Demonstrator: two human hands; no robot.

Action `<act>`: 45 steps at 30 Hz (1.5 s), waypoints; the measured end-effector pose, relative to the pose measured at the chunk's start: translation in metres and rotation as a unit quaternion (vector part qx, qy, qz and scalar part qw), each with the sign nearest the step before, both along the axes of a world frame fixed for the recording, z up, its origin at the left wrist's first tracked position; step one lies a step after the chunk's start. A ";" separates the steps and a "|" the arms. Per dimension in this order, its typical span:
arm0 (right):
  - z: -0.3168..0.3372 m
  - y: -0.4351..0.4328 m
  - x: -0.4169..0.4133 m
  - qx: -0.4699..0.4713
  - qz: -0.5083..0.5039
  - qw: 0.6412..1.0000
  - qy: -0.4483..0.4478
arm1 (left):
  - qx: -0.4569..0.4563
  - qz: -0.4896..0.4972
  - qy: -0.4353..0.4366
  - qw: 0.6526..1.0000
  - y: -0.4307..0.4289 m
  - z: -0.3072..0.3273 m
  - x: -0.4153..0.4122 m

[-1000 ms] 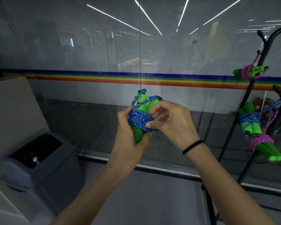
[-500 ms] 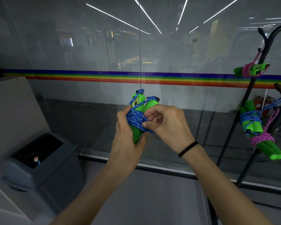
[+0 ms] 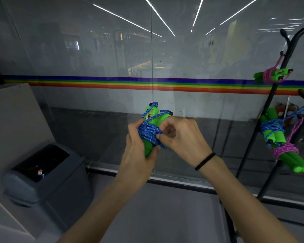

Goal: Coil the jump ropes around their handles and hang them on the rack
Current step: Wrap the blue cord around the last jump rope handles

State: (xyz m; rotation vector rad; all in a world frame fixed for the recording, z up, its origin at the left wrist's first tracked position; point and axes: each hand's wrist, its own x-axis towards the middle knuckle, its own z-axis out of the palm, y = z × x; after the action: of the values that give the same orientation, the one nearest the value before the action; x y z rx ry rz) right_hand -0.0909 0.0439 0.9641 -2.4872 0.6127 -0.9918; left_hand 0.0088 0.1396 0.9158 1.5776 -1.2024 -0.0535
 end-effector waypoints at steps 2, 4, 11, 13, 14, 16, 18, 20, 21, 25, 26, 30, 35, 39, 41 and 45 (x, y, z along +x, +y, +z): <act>-0.003 0.001 0.002 -0.028 -0.012 1.000 0.004 | 0.000 0.005 -0.004 1.000 0.000 -0.001 0.000; -0.006 0.003 0.004 -0.058 -0.031 0.998 0.010 | -0.001 0.002 -0.009 1.000 -0.001 -0.002 -0.001; -0.012 0.007 0.010 -0.052 -0.024 0.998 -0.006 | 0.005 -0.005 0.000 1.000 -0.003 -0.004 -0.002; -0.014 0.004 0.009 -0.039 -0.016 0.999 -0.013 | 0.006 -0.014 0.007 1.000 -0.003 -0.004 -0.001; -0.015 0.003 0.008 -0.031 -0.011 0.999 -0.018 | 0.006 -0.019 0.012 1.000 -0.003 -0.004 0.000; -0.014 -0.002 0.006 0.016 0.006 0.999 -0.031 | 0.009 -0.031 0.029 0.999 -0.001 -0.003 0.003; -0.009 -0.007 0.003 0.083 0.025 0.996 -0.031 | 0.009 -0.047 0.054 0.997 0.001 -0.004 0.005; -0.003 -0.012 -0.001 0.141 0.052 0.988 -0.021 | 0.009 -0.064 0.074 0.995 0.003 -0.006 0.007; -0.001 -0.014 -0.002 0.160 0.069 0.984 -0.019 | 0.009 -0.075 0.087 0.993 0.003 -0.006 0.007; -0.002 -0.019 -0.003 0.194 0.109 0.973 -0.057 | -0.021 -0.125 0.264 0.956 -0.002 -0.004 0.004; -0.003 -0.020 -0.002 0.203 0.111 0.970 -0.076 | -0.025 -0.135 0.318 0.938 -0.002 -0.002 0.003; -0.003 -0.021 -0.002 0.276 0.121 0.938 -0.172 | -0.031 -0.175 0.470 0.865 0.000 0.002 0.004; -0.002 -0.021 -0.005 0.295 0.129 0.919 -0.228 | -0.014 -0.251 0.602 0.758 0.005 -0.004 0.013; -0.008 -0.017 -0.008 0.279 0.126 0.928 -0.214 | -0.038 -0.317 0.689 0.651 0.008 -0.015 0.022; -0.009 -0.019 -0.010 0.277 0.115 0.930 -0.212 | -0.063 -0.331 0.710 0.618 0.010 -0.018 0.024; -0.010 -0.023 -0.014 0.265 0.098 0.936 -0.208 | -0.087 -0.339 0.730 0.587 0.012 -0.020 0.026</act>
State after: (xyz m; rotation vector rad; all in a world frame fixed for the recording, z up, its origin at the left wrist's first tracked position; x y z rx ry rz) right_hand -0.1044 0.0210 0.9542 -1.7595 0.4134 -1.0612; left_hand 0.0347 0.1513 0.8953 0.3389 -0.2770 -1.4036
